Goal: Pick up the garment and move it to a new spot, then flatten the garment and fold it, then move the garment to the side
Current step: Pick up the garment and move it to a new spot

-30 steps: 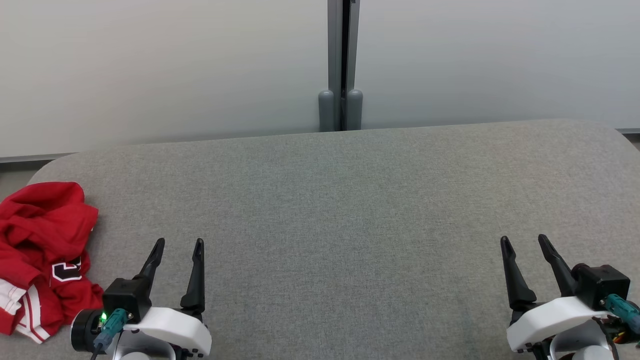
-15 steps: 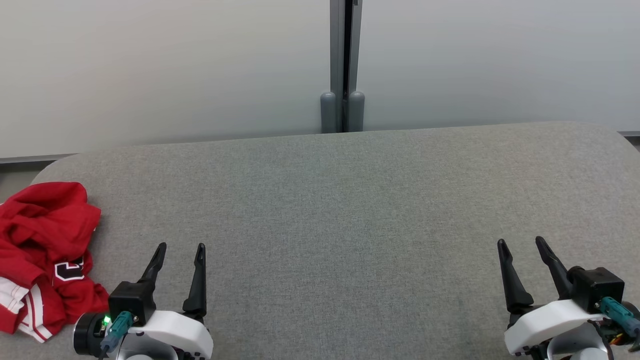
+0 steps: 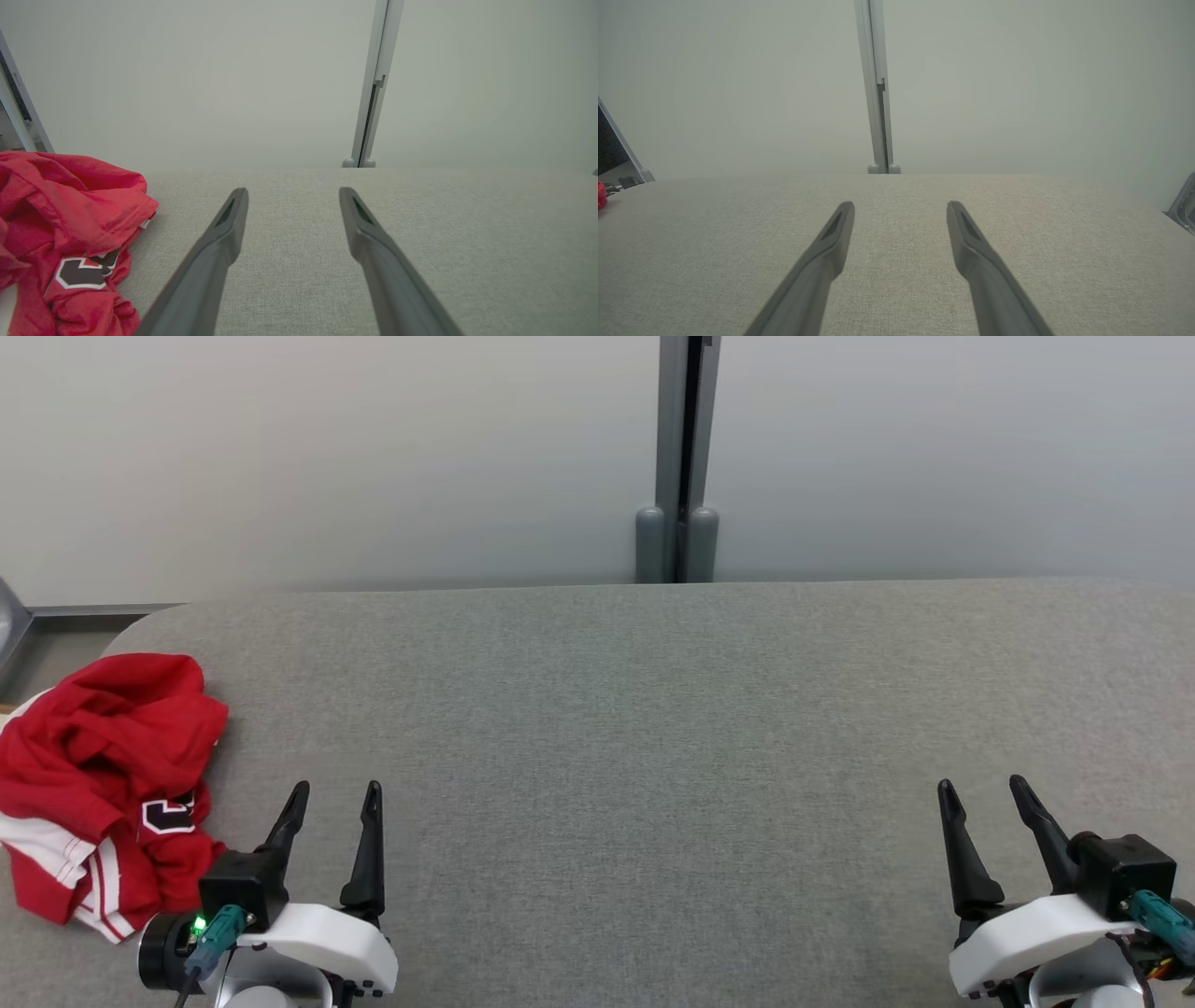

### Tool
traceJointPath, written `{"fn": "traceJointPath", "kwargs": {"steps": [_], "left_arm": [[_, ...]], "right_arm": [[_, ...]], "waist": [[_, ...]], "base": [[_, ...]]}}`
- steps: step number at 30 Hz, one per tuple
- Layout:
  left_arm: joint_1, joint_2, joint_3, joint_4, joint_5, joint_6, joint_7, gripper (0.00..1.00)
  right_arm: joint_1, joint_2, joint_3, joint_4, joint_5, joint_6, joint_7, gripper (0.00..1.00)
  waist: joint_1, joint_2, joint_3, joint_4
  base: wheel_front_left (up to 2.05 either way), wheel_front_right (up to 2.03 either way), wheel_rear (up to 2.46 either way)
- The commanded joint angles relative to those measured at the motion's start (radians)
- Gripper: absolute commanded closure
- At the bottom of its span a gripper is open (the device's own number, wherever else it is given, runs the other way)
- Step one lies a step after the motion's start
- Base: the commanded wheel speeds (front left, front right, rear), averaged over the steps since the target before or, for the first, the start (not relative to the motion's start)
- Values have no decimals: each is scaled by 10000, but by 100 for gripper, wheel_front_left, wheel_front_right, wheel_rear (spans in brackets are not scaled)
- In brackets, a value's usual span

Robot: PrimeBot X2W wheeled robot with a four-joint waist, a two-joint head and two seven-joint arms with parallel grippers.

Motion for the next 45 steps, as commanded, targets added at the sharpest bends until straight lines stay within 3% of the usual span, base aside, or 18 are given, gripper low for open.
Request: {"fn": "traceJointPath", "kwargs": {"steps": [1, 7, 22, 35, 45], "left_arm": [[-232, 67, 54, -3, -28, 14, -48, 0], [-268, 108, 207, -99, -87, 102, -46, 0], [-136, 218, 614, -411, -120, 285, -36, 0], [210, 123, 1071, -1043, -339, 483, -36, 0], [-781, 26, 641, -447, -440, 161, -36, 0]], "right_arm": [[87, -71, 17, -149, -67, 4, 43, 0], [93, -72, 82, -584, -131, 4, 208, 0], [279, 8, 466, -1488, -320, 2, 766, 0], [-499, -294, 1152, -1461, -168, 2, 954, 0], [-520, -467, 902, -1676, -164, 2, 1120, 0]], "waist": [[0, -1, -4, 390], [0, -1, -6, 1303], [0, -1, 106, 4436], [0, -1, 527, 4704], [0, -1, 1010, 4703]], "base": [[0, 0, 0], [0, 0, 0], [0, 0, 0], [0, 0, 0], [0, 0, 0]]}}
